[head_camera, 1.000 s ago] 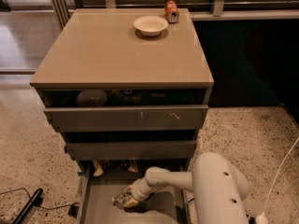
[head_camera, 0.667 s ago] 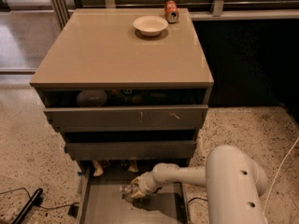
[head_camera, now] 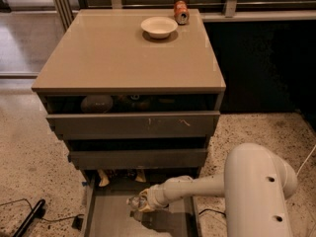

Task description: Pick water bottle from bottom drawer and place on counter

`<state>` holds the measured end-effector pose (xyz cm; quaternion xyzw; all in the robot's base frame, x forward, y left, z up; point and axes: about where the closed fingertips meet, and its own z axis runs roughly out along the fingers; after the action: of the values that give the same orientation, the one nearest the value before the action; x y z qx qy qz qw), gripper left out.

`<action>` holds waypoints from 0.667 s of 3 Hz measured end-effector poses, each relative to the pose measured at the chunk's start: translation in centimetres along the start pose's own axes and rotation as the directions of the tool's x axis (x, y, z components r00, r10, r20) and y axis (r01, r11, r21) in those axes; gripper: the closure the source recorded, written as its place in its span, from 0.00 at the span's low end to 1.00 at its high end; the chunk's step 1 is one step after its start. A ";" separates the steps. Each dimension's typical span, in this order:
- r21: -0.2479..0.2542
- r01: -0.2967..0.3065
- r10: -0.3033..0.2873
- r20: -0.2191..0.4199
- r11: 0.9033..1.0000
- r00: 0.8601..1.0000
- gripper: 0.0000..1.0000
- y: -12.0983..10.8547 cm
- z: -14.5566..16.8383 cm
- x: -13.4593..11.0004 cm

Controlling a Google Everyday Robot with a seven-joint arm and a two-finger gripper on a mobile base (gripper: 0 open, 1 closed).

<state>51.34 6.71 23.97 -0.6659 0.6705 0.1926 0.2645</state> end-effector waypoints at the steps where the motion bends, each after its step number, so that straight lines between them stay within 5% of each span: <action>1: -0.002 -0.001 0.001 -0.001 1.000 1.000 1.00 0.0 0.0 0.0; 2: 0.073 -0.034 0.035 -0.013 0.997 0.999 1.00 -0.6 -4.3 1.7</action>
Offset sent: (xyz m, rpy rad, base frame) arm 0.0023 -0.0745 0.0544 -0.0029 -0.0753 -0.1454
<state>51.53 2.71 26.40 -0.6455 0.6903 0.1677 0.2804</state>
